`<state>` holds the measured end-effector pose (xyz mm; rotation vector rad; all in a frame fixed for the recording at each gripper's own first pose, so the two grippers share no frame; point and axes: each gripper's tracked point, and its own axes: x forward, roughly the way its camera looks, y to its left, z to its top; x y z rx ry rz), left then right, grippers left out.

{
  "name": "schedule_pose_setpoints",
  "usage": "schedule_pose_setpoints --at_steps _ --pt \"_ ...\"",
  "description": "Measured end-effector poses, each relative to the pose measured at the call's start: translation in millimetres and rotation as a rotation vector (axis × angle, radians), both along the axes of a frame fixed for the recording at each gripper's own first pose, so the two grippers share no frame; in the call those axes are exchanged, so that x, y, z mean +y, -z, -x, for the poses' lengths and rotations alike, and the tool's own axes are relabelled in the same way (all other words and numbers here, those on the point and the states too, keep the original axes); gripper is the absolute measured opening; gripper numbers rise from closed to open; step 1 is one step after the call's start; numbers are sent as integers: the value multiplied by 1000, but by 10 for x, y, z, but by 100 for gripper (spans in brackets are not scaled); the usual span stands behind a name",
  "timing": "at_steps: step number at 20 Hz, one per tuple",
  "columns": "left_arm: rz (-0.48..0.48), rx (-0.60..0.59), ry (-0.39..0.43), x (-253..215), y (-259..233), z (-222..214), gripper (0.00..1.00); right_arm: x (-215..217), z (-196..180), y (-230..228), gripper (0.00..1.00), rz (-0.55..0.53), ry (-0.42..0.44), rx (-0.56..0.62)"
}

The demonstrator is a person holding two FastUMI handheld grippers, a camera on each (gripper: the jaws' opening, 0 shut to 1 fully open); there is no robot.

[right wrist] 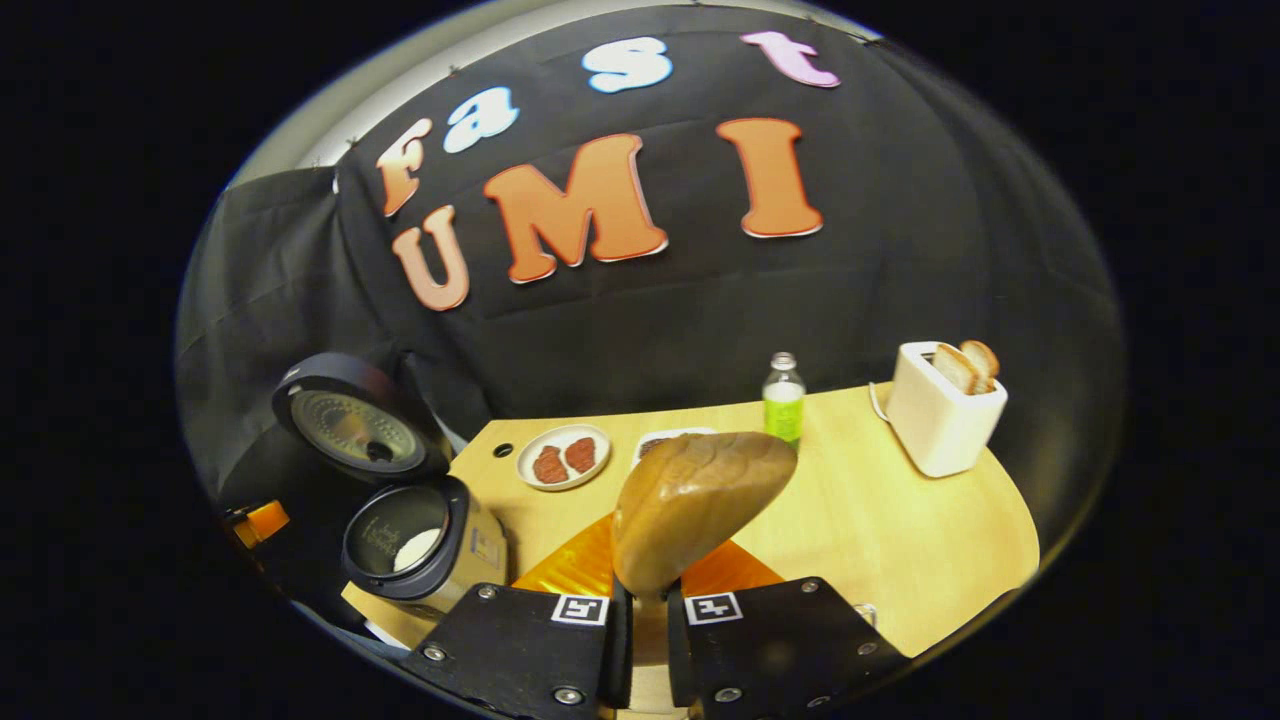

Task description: Close the left gripper, press the button to open the rice cooker; take a wooden spoon from the chopstick holder with the right hand, scoop a spoonful of rice and pour it into the rice cooker, then put the wooden spoon back into the chopstick holder.

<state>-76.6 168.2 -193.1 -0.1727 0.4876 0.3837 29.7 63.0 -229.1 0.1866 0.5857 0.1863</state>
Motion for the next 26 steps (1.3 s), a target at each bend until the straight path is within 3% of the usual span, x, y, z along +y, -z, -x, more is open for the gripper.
schedule_pose_setpoints --at_steps 3,4,8,9,10,11,13,14,18,19,20,25,26 --pt "-3 0 25 -154 -27 -90 93 -523 60 75 14 5 101 18" --pt "-5 1 31 -196 -35 -110 100 -641 85 89 14 6 123 23" --pt "-14 0 53 -334 -76 -193 100 -1006 212 181 14 7 195 49" --pt "-16 -1 57 -363 -80 -221 93 -1054 237 219 14 8 206 55" --pt "-20 -3 58 -378 -102 -234 100 -1092 258 272 14 11 211 62" --pt "-22 -3 61 -398 -115 -240 93 -1123 276 335 14 18 218 70" --pt "-32 -5 66 -424 -146 -251 93 -1188 309 435 14 22 231 88" --pt "-39 -4 69 -440 -171 -249 100 -1202 311 488 14 20 234 96" --pt "-65 -8 75 -439 -263 -261 100 -1269 333 739 13 24 244 137" --pt "-71 -11 73 -430 -290 -280 93 -1268 344 797 14 17 246 147" --pt "-78 -13 73 -420 -327 -280 100 -1263 353 859 14 8 248 159" --pt "-116 -25 71 -370 -451 -327 100 -1251 415 1177 14 -19 263 225" --pt "-121 -27 71 -370 -467 -334 92 -1252 418 1226 14 -19 264 236"
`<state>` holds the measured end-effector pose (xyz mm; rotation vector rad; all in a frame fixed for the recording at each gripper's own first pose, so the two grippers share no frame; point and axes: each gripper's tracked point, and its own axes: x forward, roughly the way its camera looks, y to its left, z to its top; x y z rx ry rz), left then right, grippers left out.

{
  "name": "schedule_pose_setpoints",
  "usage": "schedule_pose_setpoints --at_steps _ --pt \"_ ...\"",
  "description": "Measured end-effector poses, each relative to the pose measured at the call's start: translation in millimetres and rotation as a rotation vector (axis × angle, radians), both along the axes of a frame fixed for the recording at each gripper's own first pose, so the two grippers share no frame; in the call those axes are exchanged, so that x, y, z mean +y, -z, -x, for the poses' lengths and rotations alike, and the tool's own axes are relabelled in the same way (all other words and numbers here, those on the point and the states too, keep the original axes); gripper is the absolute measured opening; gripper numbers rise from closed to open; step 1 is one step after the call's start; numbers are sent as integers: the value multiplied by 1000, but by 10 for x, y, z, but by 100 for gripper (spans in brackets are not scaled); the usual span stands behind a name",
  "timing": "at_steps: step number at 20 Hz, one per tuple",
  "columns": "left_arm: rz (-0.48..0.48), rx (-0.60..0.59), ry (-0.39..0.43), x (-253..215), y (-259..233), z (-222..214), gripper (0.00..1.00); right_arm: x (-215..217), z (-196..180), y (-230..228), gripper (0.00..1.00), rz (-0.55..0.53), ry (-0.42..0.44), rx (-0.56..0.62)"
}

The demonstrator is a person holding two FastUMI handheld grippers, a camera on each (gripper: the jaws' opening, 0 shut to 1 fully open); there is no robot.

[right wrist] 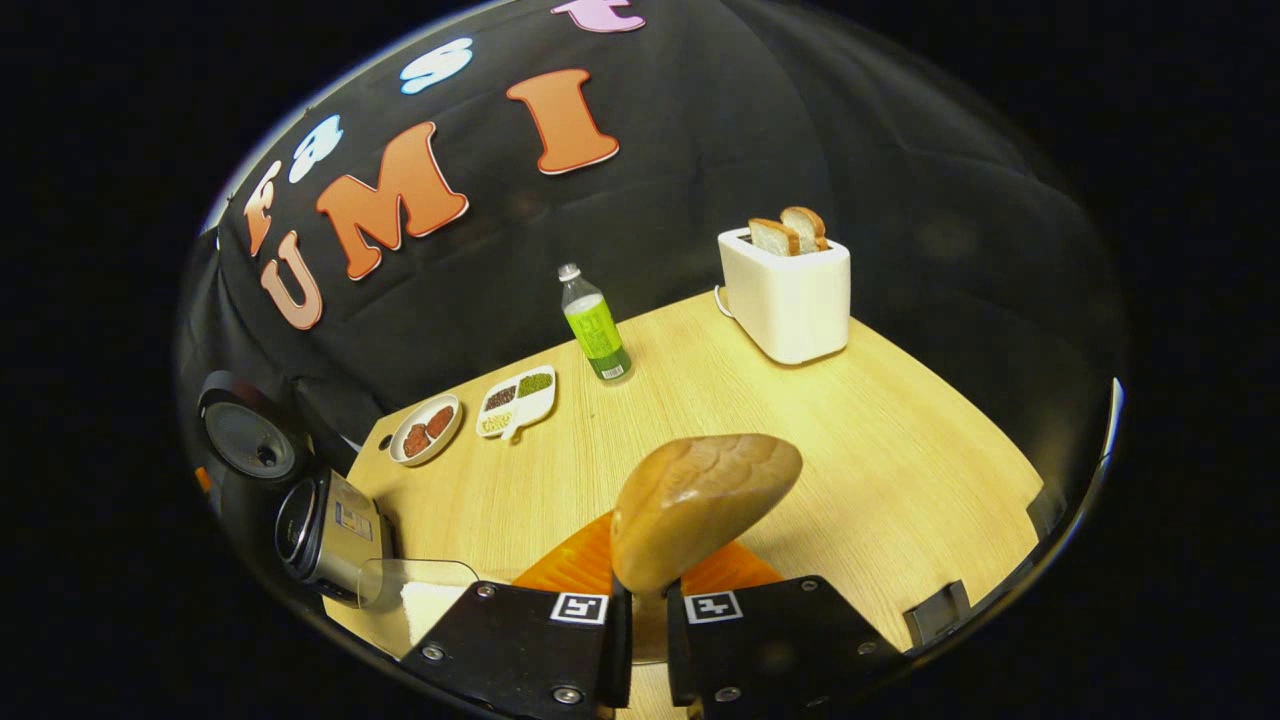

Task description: Close the left gripper, press the button to open the rice cooker; take a wooden spoon from the chopstick holder with the right hand, scoop a spoonful of rice and pour it into the rice cooker, then put the wooden spoon back into the chopstick holder.

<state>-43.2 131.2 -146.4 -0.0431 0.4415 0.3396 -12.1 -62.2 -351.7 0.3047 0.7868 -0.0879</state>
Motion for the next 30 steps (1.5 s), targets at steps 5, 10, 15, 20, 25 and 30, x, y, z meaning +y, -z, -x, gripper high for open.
schedule_pose_setpoints --at_steps 5,10,15,20,25,30 --pt "-18 -35 11 14 -167 -128 93 -73 55 192 14 19 -8 40" --pt "-73 -78 12 171 -391 -290 92 -77 141 259 16 9 -33 63" --pt "-37 -148 10 278 -684 -583 100 1 203 258 21 -5 -90 89" --pt "1 -224 33 361 -998 -1043 92 -176 217 125 60 102 -109 82" --pt "22 -228 26 519 -1095 -1514 92 -422 187 -354 77 92 -46 -13" --pt "161 -83 67 460 -711 -1836 92 -685 194 -734 78 94 34 -94"
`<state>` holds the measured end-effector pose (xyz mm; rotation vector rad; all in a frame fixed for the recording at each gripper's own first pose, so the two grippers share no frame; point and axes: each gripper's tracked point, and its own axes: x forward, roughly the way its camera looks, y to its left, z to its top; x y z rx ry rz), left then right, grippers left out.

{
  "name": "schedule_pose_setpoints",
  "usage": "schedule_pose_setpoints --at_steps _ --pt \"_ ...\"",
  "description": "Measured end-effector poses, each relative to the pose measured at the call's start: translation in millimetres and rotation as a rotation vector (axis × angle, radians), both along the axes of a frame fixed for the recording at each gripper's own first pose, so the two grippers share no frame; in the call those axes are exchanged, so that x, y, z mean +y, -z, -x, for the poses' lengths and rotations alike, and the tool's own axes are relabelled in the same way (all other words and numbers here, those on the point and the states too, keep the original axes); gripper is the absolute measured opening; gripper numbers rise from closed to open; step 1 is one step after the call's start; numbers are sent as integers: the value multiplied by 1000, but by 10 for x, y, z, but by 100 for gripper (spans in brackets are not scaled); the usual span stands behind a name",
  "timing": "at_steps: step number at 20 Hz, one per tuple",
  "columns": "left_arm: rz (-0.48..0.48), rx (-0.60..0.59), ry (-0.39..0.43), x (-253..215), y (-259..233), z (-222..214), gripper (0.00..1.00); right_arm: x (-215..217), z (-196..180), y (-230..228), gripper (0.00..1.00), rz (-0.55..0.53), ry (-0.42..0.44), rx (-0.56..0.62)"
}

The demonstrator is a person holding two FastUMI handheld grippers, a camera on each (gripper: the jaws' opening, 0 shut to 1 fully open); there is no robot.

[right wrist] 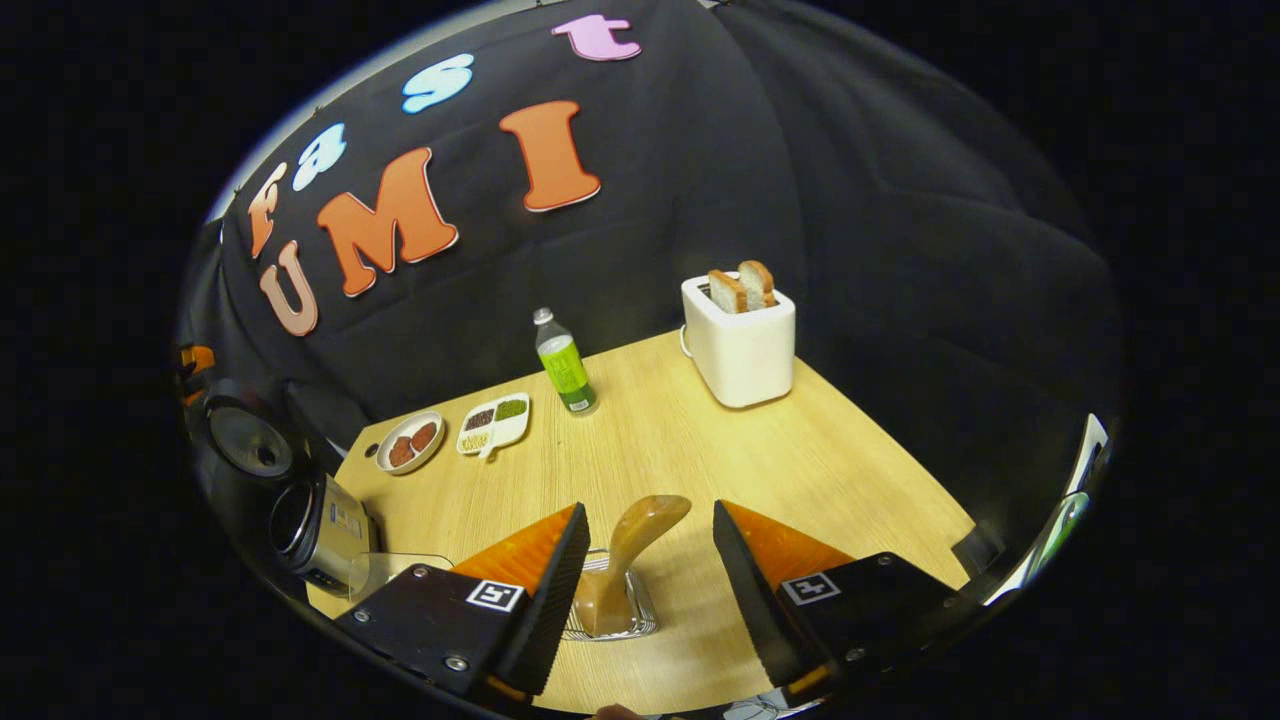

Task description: Close the left gripper, press the button to open the rice cooker; take a wooden spoon from the chopstick holder with the right hand, scoop a spoonful of rice and pour it into the rice cooker, then put the wooden spoon back into the chopstick holder.

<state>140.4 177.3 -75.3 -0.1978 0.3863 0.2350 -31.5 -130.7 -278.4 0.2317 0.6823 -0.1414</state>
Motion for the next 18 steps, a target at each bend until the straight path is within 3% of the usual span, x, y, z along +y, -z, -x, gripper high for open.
schedule_pose_setpoints --at_steps 2,7,12,15,16,18 --pt "41 60 2 -43 178 -9 92 -12 54 -57 79 5 14 -11" --pt "-37 203 75 -223 467 141 97 40 102 -97 78 9 10 -5" --pt "84 447 142 -586 1145 768 94 174 -12 -353 78 50 -34 -64" --pt "151 522 156 -633 1306 930 99 241 -81 -477 78 58 -55 -89" --pt "139 544 153 -674 1383 1005 98 261 -106 -508 78 67 -60 -96" --pt "132 601 158 -684 1507 1111 87 322 -158 -560 78 84 -81 -112"
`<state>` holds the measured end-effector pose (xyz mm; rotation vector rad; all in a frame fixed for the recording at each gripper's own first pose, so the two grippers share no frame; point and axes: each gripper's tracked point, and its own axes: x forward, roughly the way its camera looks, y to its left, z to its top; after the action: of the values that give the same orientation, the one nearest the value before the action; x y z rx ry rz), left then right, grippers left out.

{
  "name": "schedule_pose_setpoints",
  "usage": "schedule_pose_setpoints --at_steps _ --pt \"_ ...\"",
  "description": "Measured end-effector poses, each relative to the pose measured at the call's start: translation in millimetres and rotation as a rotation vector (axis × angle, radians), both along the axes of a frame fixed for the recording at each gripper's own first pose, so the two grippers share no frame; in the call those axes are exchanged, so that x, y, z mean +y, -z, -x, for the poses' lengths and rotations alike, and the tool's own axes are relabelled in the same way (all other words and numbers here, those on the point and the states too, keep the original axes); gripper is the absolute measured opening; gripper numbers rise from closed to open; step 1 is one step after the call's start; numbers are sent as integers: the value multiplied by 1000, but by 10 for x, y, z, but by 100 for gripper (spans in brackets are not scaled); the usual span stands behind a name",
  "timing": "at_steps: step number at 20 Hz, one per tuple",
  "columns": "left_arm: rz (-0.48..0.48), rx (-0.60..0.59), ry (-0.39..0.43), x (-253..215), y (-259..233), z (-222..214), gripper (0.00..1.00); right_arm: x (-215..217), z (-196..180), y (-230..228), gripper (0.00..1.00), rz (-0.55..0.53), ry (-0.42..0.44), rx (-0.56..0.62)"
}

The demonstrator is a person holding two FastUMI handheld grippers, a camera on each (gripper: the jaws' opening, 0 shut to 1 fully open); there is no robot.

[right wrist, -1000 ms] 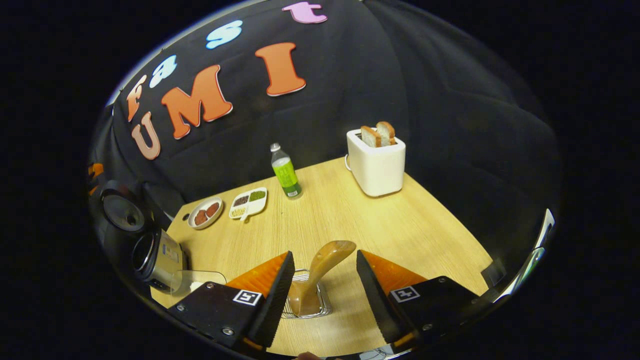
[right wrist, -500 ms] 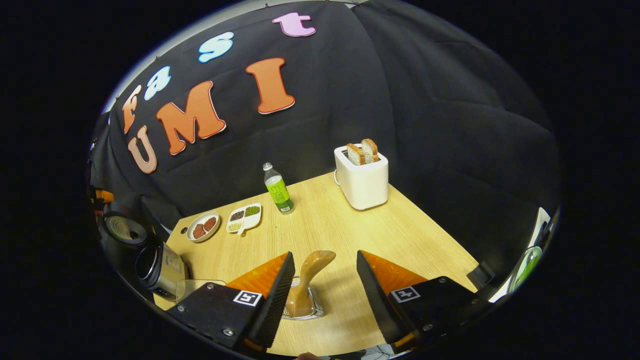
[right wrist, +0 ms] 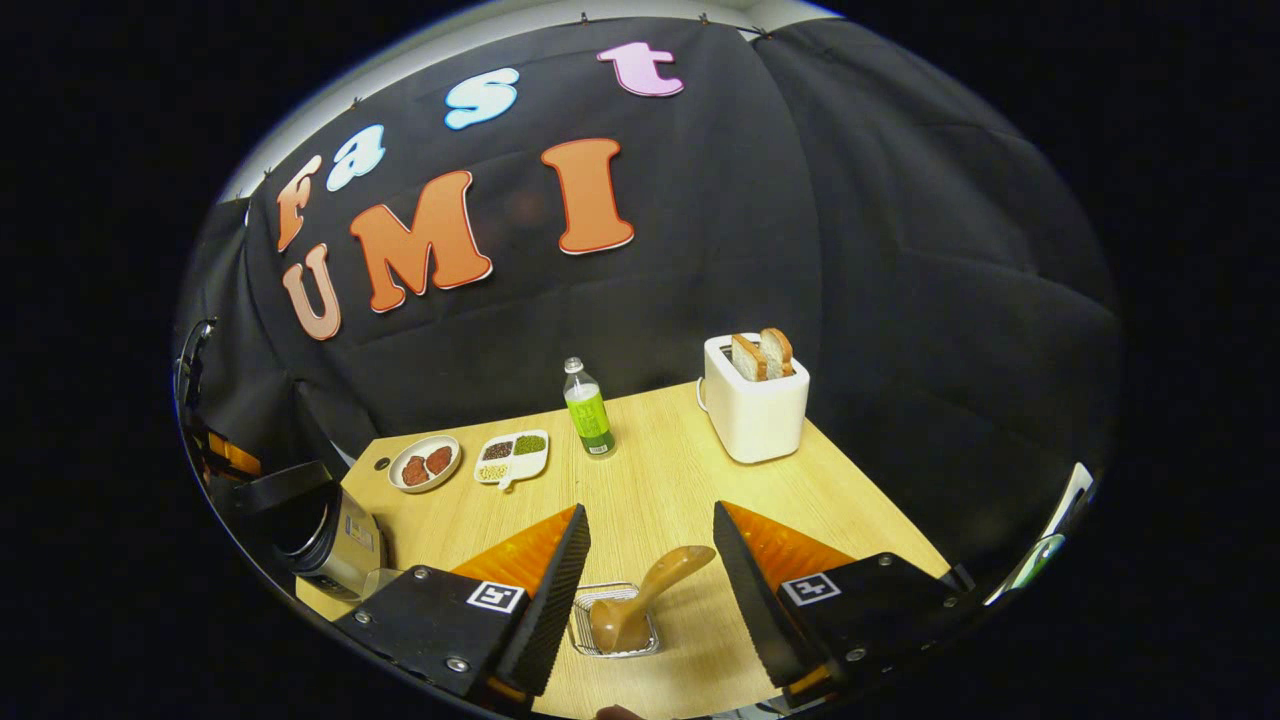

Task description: Close the left gripper, press the button to open the rice cooker; take a wooden spoon from the chopstick holder with the right hand, scoop a spoonful of rice and pour it into the rice cooker, then put the wooden spoon back into the chopstick holder.

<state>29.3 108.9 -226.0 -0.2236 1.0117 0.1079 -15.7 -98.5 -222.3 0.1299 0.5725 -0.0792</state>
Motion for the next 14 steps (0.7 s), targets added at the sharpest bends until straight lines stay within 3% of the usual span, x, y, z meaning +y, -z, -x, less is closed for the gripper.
schedule_pose_setpoints --at_steps 1,2,3,5,6,7,8,10,12,13,14 --pt "-4 33 0 -7 46 75 87 37 -13 -22 78 7 -11 -6" --pt "-2 69 -3 -13 96 132 100 85 -33 -59 78 14 -23 -17" --pt "0 97 -8 -25 138 190 87 110 -45 -94 78 19 -32 -27" --pt "1 155 -9 -60 280 273 87 161 -60 -128 78 29 -47 -39" --pt "-3 184 -5 -70 381 306 100 171 -54 -135 78 33 -51 -40" --pt "-9 208 -2 -97 514 316 87 176 -47 -128 78 38 -53 -39" --pt "-16 217 0 -105 537 311 94 174 -36 -123 78 40 -55 -36" --pt "-18 217 0 -123 549 296 87 163 -27 -119 78 44 -55 -32" --pt "-18 213 -23 -117 584 274 88 166 -29 -121 78 45 -53 -31" --pt "-24 198 -31 -109 577 261 94 167 -27 -127 78 42 -52 -32" --pt "-28 191 -40 -120 594 262 87 174 -26 -138 78 39 -51 -34"
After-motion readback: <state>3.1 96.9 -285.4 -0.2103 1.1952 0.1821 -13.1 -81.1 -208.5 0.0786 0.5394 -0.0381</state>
